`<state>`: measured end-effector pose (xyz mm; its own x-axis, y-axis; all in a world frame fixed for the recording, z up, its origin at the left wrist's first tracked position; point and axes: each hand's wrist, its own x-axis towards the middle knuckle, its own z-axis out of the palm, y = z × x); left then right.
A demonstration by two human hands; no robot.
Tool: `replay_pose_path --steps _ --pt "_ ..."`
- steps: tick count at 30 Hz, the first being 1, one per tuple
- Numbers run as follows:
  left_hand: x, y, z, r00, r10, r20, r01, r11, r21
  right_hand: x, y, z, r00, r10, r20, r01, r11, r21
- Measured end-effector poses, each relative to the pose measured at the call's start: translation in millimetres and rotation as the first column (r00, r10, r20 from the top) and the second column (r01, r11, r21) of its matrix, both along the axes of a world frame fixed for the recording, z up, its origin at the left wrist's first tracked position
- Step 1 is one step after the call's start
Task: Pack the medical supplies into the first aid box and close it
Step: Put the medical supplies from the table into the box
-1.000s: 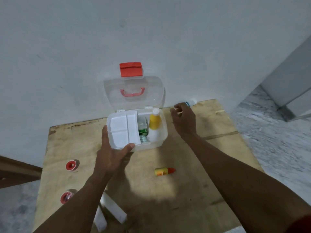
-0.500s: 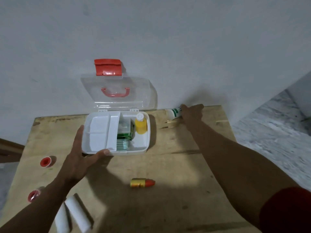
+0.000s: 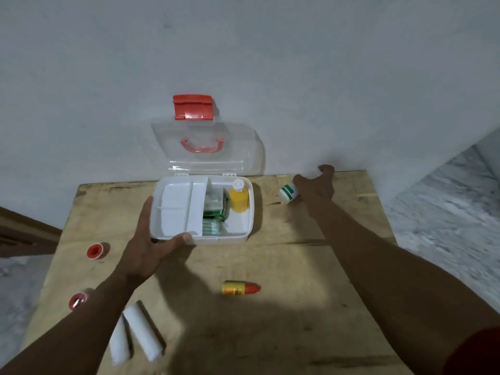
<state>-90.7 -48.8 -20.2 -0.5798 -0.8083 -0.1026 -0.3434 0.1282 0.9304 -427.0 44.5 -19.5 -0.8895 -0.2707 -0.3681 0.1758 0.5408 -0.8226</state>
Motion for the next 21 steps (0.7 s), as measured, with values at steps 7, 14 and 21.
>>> replay_pose_path --steps 7,14,21 --pt "8.1 -0.1 -6.7 1.000 0.015 0.015 -0.015 1.000 -0.018 57.8 46.2 46.3 0.902 0.309 -0.301 -0.366 0.918 -0.153" --pt "9.9 2.9 -5.6 0.999 0.048 0.004 -0.048 0.998 -0.036 117.2 49.5 78.7 0.790 0.351 -0.503 -0.524 0.812 -0.256" --pt "9.4 -1.9 -14.7 0.994 0.069 0.084 -0.067 0.998 -0.021 144.2 27.4 58.5 0.615 0.414 -0.671 -0.633 0.767 -0.107"
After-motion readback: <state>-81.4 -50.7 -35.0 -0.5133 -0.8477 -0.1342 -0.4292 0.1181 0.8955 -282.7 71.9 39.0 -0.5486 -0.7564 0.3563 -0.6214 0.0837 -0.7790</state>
